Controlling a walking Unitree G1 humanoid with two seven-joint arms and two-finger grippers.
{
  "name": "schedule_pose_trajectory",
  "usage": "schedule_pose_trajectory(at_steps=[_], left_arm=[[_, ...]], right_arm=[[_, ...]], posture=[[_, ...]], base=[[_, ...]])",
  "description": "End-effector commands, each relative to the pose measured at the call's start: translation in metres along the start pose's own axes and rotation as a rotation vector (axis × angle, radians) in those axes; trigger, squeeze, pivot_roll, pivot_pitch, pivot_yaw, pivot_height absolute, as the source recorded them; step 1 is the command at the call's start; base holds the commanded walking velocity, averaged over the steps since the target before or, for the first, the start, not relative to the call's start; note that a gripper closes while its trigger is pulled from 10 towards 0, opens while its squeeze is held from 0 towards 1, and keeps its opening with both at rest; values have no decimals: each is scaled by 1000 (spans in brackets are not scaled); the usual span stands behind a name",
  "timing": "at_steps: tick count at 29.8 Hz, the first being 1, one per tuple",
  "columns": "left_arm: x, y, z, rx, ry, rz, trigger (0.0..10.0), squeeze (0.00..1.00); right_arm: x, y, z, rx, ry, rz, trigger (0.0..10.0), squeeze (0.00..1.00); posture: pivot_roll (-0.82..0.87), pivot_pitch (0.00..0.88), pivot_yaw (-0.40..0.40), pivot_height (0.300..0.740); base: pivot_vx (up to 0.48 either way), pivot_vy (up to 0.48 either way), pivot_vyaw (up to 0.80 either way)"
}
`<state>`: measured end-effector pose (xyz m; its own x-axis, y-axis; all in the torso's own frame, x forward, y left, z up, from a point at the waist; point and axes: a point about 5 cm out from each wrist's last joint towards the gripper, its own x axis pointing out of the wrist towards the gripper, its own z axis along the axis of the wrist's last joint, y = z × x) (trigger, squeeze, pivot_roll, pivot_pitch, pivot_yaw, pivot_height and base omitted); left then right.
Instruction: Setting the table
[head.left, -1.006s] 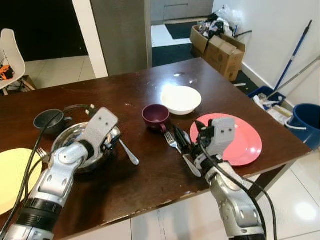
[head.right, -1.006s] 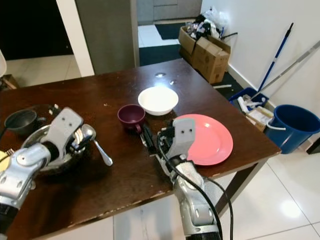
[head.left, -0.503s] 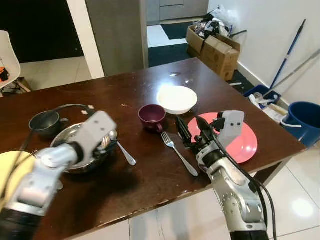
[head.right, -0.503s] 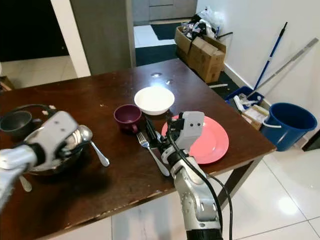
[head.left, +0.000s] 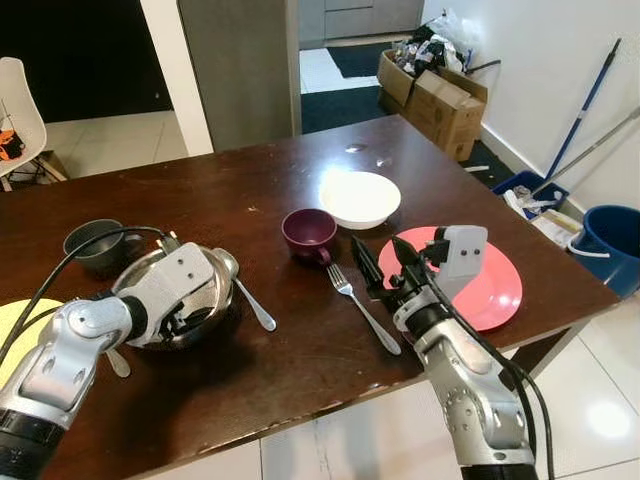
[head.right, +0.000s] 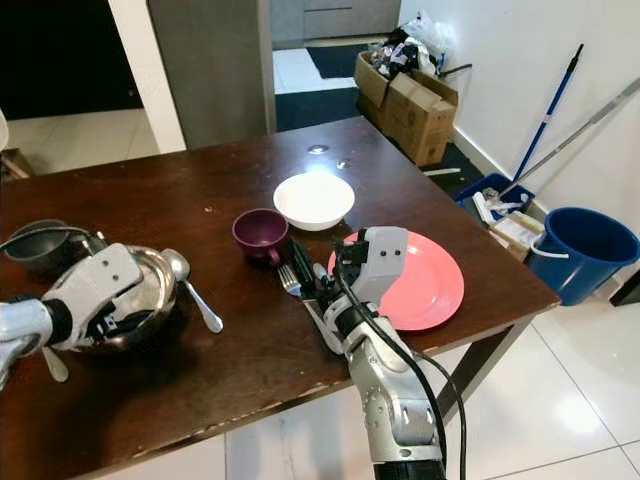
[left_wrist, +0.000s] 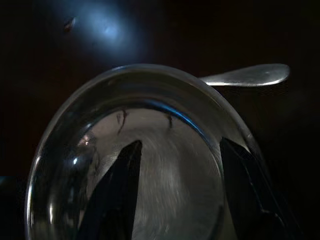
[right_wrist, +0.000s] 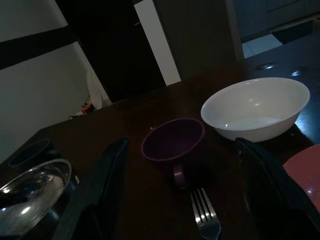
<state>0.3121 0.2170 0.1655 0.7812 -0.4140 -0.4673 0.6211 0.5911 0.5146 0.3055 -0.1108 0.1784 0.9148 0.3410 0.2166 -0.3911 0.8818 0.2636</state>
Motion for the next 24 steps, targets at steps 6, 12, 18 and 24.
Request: schedule_pose_trajectory(at_steps=[6,12,18,24], left_arm=[[9,-8,-10,66,68,-46,10000,0],[15,-42,3,91,-2,-237,10000,0],[20,-64,28,43,-133,-365,10000,0],[31,-77,44,21,-191,-381,10000,0]], right_arm=[[1,0,0,9,7,-3,10000,0],[3,1,0,6,11,10,10000,0],[13,6,-1,16,41,62,10000,0],[14,20,-24,186,208,171,10000,0]], posture=[[-31,28,125,740],[-29,29,120,740],[-29,25,116,740],[-24,21,104,740]], base=[[0,0,0],[0,0,0],[0,0,0],[0,0,0]])
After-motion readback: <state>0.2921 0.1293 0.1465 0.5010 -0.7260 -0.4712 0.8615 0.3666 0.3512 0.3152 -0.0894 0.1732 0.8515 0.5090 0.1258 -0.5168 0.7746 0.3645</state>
